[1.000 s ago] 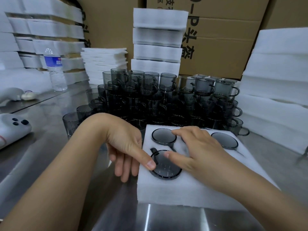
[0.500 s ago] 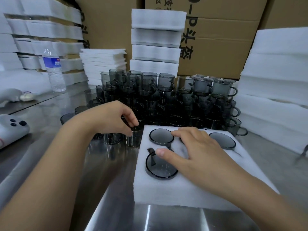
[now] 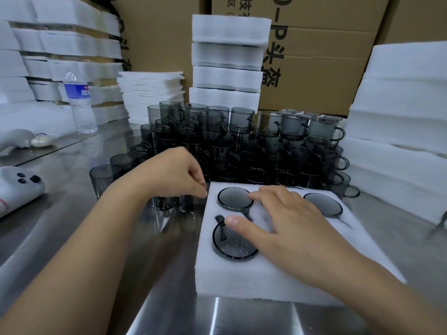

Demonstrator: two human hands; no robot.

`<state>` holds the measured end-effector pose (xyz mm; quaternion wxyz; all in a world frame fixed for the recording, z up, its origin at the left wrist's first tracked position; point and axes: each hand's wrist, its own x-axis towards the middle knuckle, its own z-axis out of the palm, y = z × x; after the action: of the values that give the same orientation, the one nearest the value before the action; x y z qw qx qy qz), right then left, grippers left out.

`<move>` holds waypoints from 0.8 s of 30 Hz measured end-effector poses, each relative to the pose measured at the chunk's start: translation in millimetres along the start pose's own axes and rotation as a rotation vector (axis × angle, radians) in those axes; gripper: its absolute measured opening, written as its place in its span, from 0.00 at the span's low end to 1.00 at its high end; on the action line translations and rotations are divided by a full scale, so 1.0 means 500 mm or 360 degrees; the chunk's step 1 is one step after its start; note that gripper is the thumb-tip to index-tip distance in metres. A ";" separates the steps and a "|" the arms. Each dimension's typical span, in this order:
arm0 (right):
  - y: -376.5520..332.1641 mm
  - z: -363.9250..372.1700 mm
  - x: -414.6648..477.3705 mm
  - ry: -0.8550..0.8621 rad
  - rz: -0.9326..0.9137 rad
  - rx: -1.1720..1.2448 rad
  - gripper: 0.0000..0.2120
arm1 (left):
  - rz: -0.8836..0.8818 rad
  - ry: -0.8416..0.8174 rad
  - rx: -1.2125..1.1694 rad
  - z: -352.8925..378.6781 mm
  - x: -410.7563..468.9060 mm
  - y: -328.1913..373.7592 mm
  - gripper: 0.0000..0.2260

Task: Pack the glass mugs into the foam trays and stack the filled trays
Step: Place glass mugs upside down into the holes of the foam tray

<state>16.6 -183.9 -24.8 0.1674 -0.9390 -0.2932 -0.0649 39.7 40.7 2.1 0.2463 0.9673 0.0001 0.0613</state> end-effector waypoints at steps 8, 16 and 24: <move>-0.003 -0.001 -0.001 0.0002 0.0017 -0.0013 0.48 | 0.0012 0.0208 -0.0040 -0.007 -0.008 0.010 0.04; -0.008 -0.006 -0.001 -0.0012 0.0030 0.0004 0.46 | 0.0131 0.0574 -0.0119 -0.013 -0.015 0.019 0.03; 0.027 -0.074 -0.009 -0.0448 -0.0149 0.0251 0.42 | 0.0491 0.0804 -0.0475 -0.005 -0.024 0.041 0.08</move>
<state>19.9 -209.7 5.1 0.1945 -0.9081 -0.3615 0.0828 26.9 23.3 12.6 0.3653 0.8633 -0.0944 0.3353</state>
